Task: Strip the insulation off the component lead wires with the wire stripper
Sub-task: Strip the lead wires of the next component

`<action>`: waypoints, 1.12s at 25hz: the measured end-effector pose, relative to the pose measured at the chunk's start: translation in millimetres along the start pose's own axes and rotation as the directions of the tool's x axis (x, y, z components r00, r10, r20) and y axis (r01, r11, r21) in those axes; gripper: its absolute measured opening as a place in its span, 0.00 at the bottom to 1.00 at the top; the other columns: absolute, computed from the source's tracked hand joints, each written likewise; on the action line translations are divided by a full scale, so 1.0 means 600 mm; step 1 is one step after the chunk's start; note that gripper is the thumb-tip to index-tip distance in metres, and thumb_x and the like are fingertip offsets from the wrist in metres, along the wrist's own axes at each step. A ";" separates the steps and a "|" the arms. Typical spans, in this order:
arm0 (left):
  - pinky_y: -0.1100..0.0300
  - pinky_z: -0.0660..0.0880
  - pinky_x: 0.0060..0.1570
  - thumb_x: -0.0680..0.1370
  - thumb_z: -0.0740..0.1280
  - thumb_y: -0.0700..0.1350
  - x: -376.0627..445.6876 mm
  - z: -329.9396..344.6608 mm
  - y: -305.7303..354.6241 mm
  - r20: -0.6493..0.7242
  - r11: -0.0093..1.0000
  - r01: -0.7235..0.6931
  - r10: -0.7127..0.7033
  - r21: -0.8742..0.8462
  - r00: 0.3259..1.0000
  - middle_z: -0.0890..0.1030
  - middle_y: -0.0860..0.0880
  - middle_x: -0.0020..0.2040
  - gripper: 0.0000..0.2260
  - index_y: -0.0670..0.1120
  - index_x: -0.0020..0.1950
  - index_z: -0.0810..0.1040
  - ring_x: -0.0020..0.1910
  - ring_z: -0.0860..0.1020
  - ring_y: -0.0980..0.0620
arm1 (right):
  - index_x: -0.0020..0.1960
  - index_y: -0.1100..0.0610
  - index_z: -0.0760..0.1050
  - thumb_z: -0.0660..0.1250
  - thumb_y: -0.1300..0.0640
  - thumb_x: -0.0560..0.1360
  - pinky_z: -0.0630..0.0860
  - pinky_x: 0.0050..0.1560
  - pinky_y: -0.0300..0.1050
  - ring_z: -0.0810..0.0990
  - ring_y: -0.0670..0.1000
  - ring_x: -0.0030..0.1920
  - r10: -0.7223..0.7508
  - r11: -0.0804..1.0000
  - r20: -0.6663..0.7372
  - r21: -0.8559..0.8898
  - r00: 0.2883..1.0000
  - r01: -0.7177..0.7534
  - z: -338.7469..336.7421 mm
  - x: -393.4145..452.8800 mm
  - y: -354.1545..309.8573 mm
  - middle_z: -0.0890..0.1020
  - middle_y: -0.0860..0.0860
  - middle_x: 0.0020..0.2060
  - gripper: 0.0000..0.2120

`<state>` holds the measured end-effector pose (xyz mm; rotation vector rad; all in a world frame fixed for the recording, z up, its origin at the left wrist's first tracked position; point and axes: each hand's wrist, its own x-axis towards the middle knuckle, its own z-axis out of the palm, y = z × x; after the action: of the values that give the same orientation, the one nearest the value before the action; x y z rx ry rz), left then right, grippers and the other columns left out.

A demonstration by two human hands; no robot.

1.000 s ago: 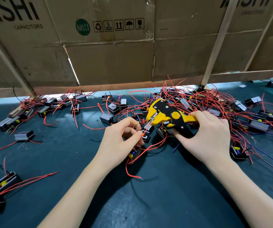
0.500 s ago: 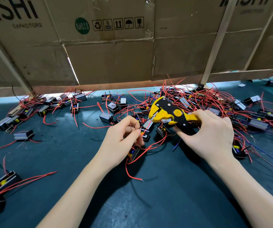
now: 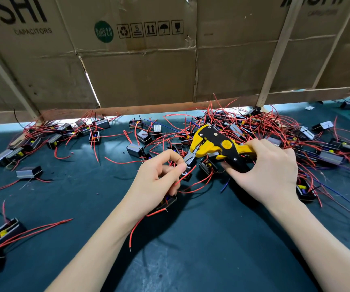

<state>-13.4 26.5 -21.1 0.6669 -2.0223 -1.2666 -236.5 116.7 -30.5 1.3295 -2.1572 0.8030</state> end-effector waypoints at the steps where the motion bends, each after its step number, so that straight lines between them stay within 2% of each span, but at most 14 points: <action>1: 0.52 0.70 0.34 0.80 0.64 0.48 0.000 0.000 -0.001 -0.005 1.000 -0.008 0.008 0.004 1.000 0.74 0.50 0.24 0.06 0.48 0.45 0.74 0.27 0.68 0.50 | 0.45 0.55 0.77 0.69 0.34 0.64 0.64 0.46 0.51 0.79 0.58 0.41 -0.003 1.000 0.009 -0.009 1.000 0.003 0.001 0.000 0.002 0.79 0.50 0.37 0.25; 4: 0.56 0.69 0.34 0.80 0.64 0.47 0.002 0.000 -0.004 -0.016 1.000 -0.016 0.016 0.004 1.000 0.75 0.49 0.25 0.05 0.48 0.45 0.74 0.26 0.70 0.50 | 0.46 0.55 0.77 0.72 0.34 0.64 0.65 0.47 0.51 0.79 0.58 0.43 -0.012 0.999 0.034 -0.034 0.999 0.014 0.002 -0.001 0.003 0.80 0.51 0.39 0.25; 8: 0.54 0.71 0.35 0.81 0.64 0.45 0.003 -0.001 -0.009 -0.032 0.999 -0.010 0.011 0.034 0.999 0.76 0.48 0.25 0.06 0.47 0.45 0.74 0.26 0.71 0.49 | 0.44 0.55 0.76 0.66 0.31 0.65 0.65 0.46 0.51 0.79 0.57 0.42 -0.036 0.999 0.013 0.030 0.999 0.036 0.000 -0.002 -0.006 0.79 0.49 0.37 0.26; 12: 0.45 0.71 0.33 0.80 0.64 0.48 0.003 -0.002 -0.009 -0.044 0.998 -0.007 0.009 0.055 0.999 0.76 0.47 0.24 0.06 0.47 0.45 0.74 0.25 0.70 0.43 | 0.42 0.55 0.78 0.67 0.33 0.64 0.68 0.44 0.51 0.80 0.57 0.40 -0.052 0.995 -0.014 0.081 0.999 0.053 -0.007 -0.001 -0.009 0.80 0.49 0.36 0.24; 15: 0.42 0.73 0.35 0.79 0.64 0.49 0.003 -0.001 -0.006 -0.033 0.999 -0.005 0.006 0.040 0.999 0.76 0.47 0.25 0.07 0.47 0.45 0.74 0.26 0.71 0.48 | 0.40 0.55 0.80 0.73 0.35 0.63 0.71 0.39 0.48 0.81 0.59 0.36 -0.053 0.996 -0.031 0.063 0.998 0.055 -0.011 -0.004 -0.009 0.82 0.51 0.33 0.23; 17: 0.45 0.73 0.34 0.78 0.64 0.49 0.003 0.000 -0.005 -0.034 1.000 -0.006 0.007 0.023 0.999 0.75 0.48 0.25 0.06 0.47 0.44 0.74 0.25 0.72 0.49 | 0.35 0.54 0.79 0.79 0.38 0.61 0.67 0.33 0.44 0.80 0.60 0.32 -0.009 0.999 -0.037 0.036 0.999 0.010 -0.013 -0.005 -0.011 0.80 0.52 0.28 0.21; 19: 0.48 0.73 0.34 0.78 0.64 0.49 0.004 -0.001 -0.005 -0.032 1.000 -0.005 0.005 0.005 0.999 0.75 0.48 0.25 0.06 0.47 0.44 0.74 0.25 0.72 0.49 | 0.33 0.55 0.78 0.80 0.39 0.60 0.64 0.33 0.42 0.79 0.60 0.30 0.006 1.000 -0.071 0.025 0.997 -0.004 -0.013 -0.005 -0.012 0.78 0.52 0.26 0.21; 21: 0.55 0.71 0.36 0.78 0.64 0.49 0.006 -0.003 -0.003 -0.023 1.000 0.005 -0.006 -0.012 1.000 0.75 0.49 0.24 0.07 0.47 0.44 0.75 0.26 0.73 0.49 | 0.40 0.55 0.78 0.76 0.36 0.64 0.67 0.39 0.48 0.80 0.59 0.37 -0.006 1.000 -0.059 0.026 0.998 0.008 -0.008 -0.005 -0.009 0.79 0.52 0.33 0.23; 23: 0.61 0.71 0.36 0.80 0.65 0.46 0.008 -0.005 -0.002 -0.017 0.998 0.007 -0.008 -0.066 1.000 0.73 0.51 0.25 0.08 0.43 0.44 0.76 0.28 0.72 0.51 | 0.46 0.56 0.77 0.73 0.35 0.66 0.66 0.47 0.51 0.79 0.59 0.44 0.013 1.000 -0.011 0.018 1.000 -0.013 -0.004 -0.002 -0.005 0.80 0.52 0.39 0.25; 25: 0.66 0.70 0.34 0.80 0.65 0.44 0.010 -0.007 -0.002 -0.022 0.987 0.002 -0.005 -0.163 1.000 0.70 0.50 0.27 0.10 0.41 0.42 0.76 0.28 0.69 0.53 | 0.46 0.55 0.76 0.74 0.36 0.65 0.65 0.48 0.52 0.79 0.59 0.45 0.054 0.998 0.004 0.028 0.999 -0.054 -0.003 -0.001 0.001 0.79 0.52 0.40 0.24; 28: 0.66 0.66 0.32 0.77 0.66 0.46 0.011 -0.006 -0.005 -0.041 0.976 0.012 -0.021 -0.217 0.999 0.70 0.53 0.27 0.09 0.42 0.41 0.76 0.28 0.66 0.54 | 0.47 0.55 0.76 0.74 0.35 0.64 0.66 0.50 0.53 0.79 0.59 0.46 0.046 0.999 0.029 0.017 0.999 -0.046 -0.002 0.000 0.003 0.79 0.52 0.40 0.25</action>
<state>-14.8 18.7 -20.9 0.6020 -1.8134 -1.4452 -238.2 118.3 -30.4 1.3118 -2.2154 0.8270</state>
